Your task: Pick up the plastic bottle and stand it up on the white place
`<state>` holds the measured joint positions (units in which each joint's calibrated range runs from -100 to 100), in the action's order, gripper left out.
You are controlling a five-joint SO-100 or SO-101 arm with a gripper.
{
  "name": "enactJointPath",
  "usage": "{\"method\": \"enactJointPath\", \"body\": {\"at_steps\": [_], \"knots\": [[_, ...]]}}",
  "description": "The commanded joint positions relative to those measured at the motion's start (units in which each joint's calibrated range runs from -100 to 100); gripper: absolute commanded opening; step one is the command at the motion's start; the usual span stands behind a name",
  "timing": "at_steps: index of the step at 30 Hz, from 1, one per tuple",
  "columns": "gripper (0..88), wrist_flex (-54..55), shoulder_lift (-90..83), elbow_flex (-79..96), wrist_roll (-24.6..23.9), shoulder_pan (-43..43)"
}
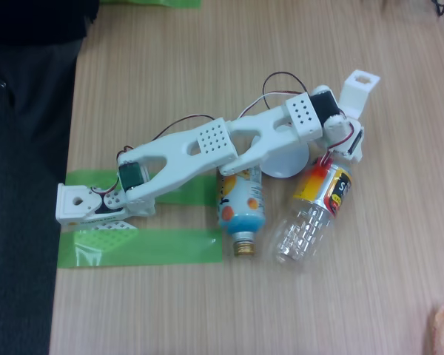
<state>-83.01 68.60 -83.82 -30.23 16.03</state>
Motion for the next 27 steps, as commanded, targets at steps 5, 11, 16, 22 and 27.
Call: {"method": "enactJointPath", "body": {"at_steps": [5,11,16,22,27], "knots": [[6.9,-3.0,-1.6,-7.3,0.1,-0.5],[6.9,-6.3,-4.0,-15.5,-0.1,-0.5],[6.8,-9.0,-12.6,-15.1,-0.4,-0.5],[6.8,-11.2,-21.3,-15.1,-0.4,-0.5],[6.8,-12.4,-25.8,-15.2,-0.4,-2.6]]}}
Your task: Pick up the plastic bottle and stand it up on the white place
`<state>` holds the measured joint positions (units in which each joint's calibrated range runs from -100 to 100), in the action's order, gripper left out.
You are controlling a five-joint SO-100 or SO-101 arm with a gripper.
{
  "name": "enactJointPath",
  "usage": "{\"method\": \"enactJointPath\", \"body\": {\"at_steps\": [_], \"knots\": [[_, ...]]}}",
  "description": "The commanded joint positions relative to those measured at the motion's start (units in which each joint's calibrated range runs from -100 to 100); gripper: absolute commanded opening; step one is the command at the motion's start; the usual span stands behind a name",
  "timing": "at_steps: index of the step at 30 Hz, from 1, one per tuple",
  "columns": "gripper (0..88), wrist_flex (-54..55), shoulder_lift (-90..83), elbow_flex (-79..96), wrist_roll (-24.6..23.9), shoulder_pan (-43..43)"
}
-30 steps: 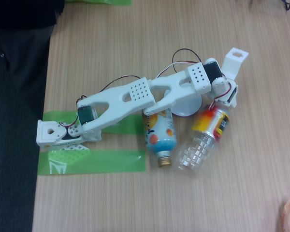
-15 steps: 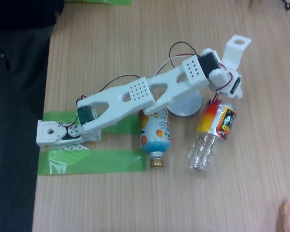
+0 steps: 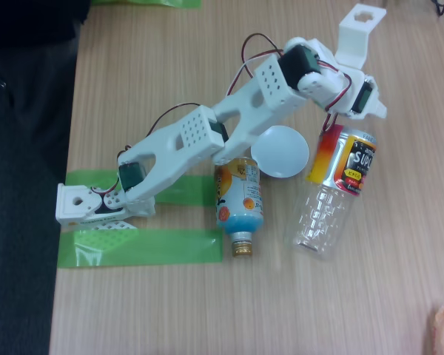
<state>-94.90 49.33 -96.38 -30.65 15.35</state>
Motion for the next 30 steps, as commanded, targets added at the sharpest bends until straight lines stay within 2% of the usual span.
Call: {"method": "enactJointPath", "body": {"at_steps": [1,8,15,19,26,30], "knots": [[6.8,-0.5,-7.5,-2.6,0.2,-2.5],[6.7,-0.5,-14.6,-2.6,0.5,-7.2],[6.7,-0.5,-23.8,-2.1,0.5,-7.4],[6.7,-0.5,-29.6,-1.9,0.4,-6.5],[6.7,-0.6,-38.5,-1.4,0.6,-0.1],[6.7,-0.6,-42.8,7.0,0.6,2.9]]}}
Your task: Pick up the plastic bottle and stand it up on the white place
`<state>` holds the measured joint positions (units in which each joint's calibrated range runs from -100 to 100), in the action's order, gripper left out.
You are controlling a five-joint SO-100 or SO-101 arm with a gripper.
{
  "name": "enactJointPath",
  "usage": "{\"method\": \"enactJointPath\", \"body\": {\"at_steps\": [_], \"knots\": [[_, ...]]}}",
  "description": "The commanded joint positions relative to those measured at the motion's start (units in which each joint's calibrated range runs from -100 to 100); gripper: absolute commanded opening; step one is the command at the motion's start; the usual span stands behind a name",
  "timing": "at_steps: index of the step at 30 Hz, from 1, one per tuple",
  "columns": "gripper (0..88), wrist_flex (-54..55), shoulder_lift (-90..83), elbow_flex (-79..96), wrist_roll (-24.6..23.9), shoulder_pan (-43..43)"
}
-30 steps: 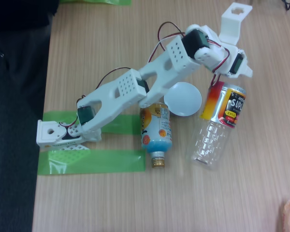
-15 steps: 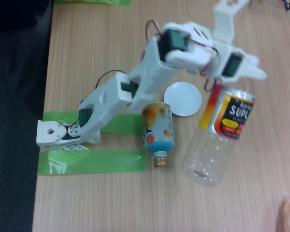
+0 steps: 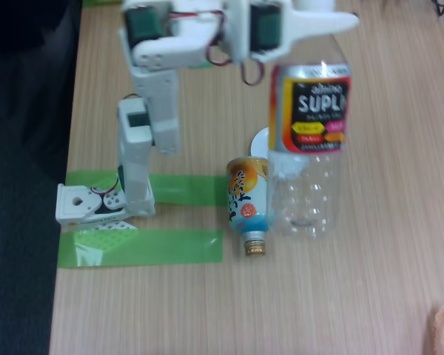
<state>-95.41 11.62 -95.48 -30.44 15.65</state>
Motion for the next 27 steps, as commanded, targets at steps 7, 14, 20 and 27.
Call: {"method": "enactJointPath", "body": {"at_steps": [7,14,20,27], "knots": [[6.7,0.8,-16.8,31.7,-0.2,6.2],[6.7,10.4,-28.1,52.8,-0.3,12.7],[6.7,25.2,-36.9,69.3,-1.6,18.3],[6.6,29.8,-41.6,82.9,-9.5,18.8]]}}
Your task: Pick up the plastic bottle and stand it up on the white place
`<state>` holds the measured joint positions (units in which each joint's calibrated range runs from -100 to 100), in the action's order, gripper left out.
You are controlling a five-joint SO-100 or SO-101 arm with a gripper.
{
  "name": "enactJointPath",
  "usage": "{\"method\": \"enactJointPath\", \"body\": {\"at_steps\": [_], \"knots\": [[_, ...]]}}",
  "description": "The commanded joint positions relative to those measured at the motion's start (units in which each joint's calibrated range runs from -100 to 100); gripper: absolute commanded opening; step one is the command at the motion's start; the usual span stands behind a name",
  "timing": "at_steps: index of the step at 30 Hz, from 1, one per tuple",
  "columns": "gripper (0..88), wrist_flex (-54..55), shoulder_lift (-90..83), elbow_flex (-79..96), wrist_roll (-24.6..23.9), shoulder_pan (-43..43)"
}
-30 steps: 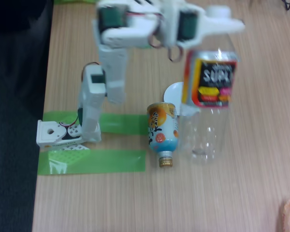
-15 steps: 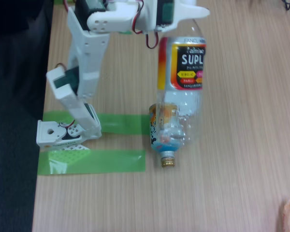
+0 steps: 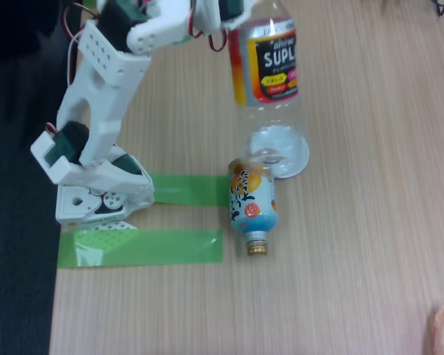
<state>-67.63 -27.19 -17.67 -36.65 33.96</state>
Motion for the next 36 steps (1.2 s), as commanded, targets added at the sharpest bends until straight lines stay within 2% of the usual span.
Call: {"method": "enactJointPath", "body": {"at_steps": [1,6,14,19,23,27,36], "knots": [[6.6,2.1,-3.2,6.4,-4.2,0.5],[6.6,4.5,-3.5,9.4,-8.5,-0.2],[6.6,20.5,-2.9,12.1,-13.3,0.1],[6.6,26.1,-3.5,16.7,-14.9,-0.4],[6.6,31.3,-3.7,19.6,-15.2,-4.2],[6.6,36.9,-3.7,21.1,-17.5,-7.9],[6.6,38.7,-14.6,32.7,-20.6,-9.8]]}}
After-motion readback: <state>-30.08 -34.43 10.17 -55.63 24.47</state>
